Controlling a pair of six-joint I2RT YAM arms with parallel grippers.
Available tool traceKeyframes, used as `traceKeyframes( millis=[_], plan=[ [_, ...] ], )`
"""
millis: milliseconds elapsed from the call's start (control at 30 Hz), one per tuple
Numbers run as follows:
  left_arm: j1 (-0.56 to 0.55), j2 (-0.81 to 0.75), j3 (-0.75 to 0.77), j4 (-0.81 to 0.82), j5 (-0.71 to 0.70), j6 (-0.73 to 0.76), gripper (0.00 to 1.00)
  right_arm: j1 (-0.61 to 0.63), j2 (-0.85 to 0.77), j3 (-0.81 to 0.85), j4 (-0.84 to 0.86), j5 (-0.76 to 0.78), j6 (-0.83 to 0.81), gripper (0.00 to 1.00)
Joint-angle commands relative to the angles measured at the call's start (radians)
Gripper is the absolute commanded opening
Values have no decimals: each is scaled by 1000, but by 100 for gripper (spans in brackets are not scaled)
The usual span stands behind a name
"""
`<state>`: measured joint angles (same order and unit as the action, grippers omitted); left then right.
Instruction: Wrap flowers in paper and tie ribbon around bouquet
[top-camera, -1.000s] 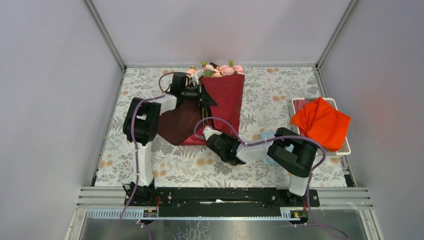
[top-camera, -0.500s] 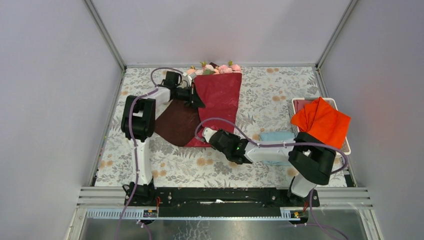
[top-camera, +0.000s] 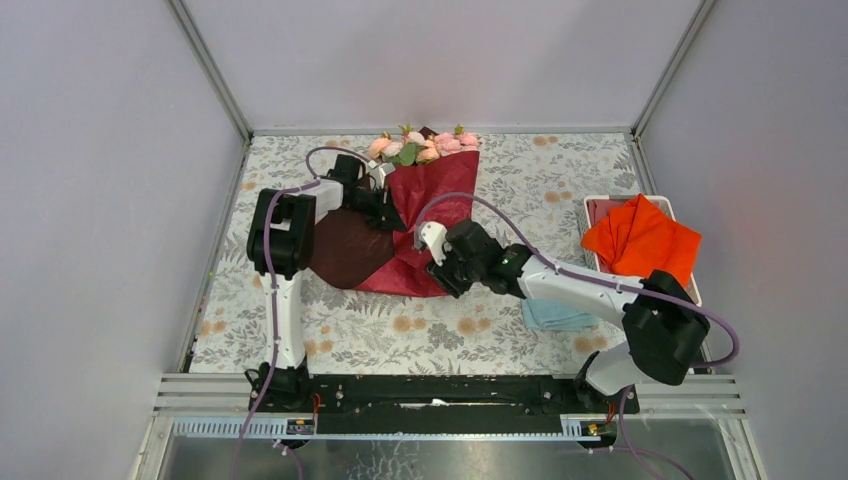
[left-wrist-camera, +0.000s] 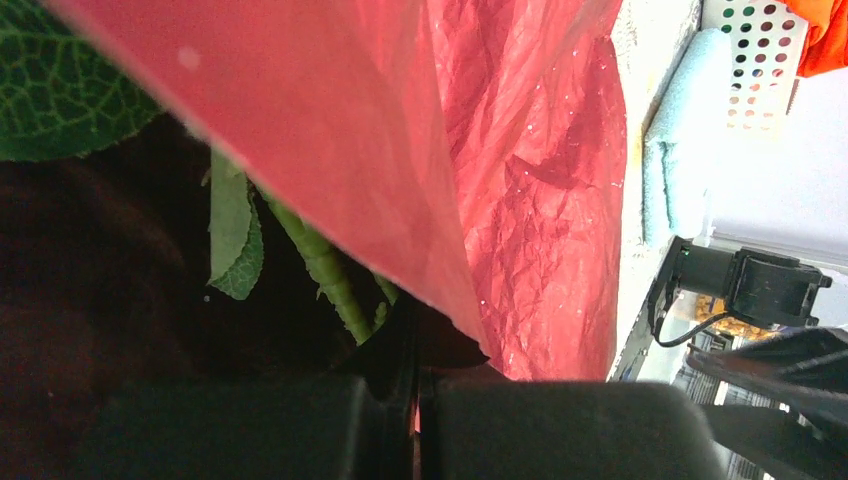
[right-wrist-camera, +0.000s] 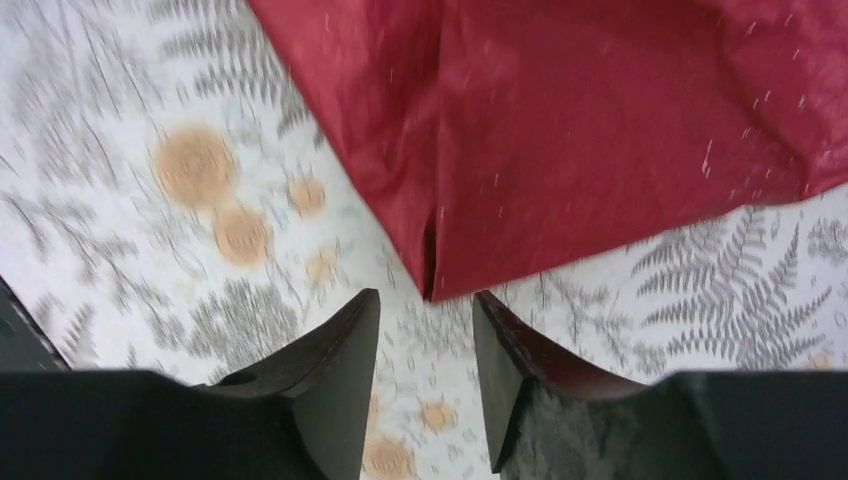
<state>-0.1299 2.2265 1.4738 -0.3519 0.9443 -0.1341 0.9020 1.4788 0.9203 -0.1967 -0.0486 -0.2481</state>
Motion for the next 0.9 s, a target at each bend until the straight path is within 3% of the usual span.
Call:
traceKeyframes(
  millis=[0, 133, 300, 600, 733, 867],
  plan=[
    [10, -14, -27, -22, -36, 52, 0, -49, 91, 101, 156, -142, 163, 41],
    [16, -16, -30, -18, -28, 48, 0, -130, 238, 134, 251, -161, 329, 14],
    [24, -16, -24, -17, -26, 47, 0, -148, 334, 71, 241, -163, 381, 0],
    [34, -10, -17, -18, -36, 71, 0, -160, 160, -252, 225, -157, 492, 0],
    [33, -9, -16, -18, -27, 80, 0, -199, 76, -217, 131, -173, 452, 0],
    [33, -12, -26, -18, -24, 85, 0, -299, 75, -74, 103, -280, 398, 1]
  ],
)
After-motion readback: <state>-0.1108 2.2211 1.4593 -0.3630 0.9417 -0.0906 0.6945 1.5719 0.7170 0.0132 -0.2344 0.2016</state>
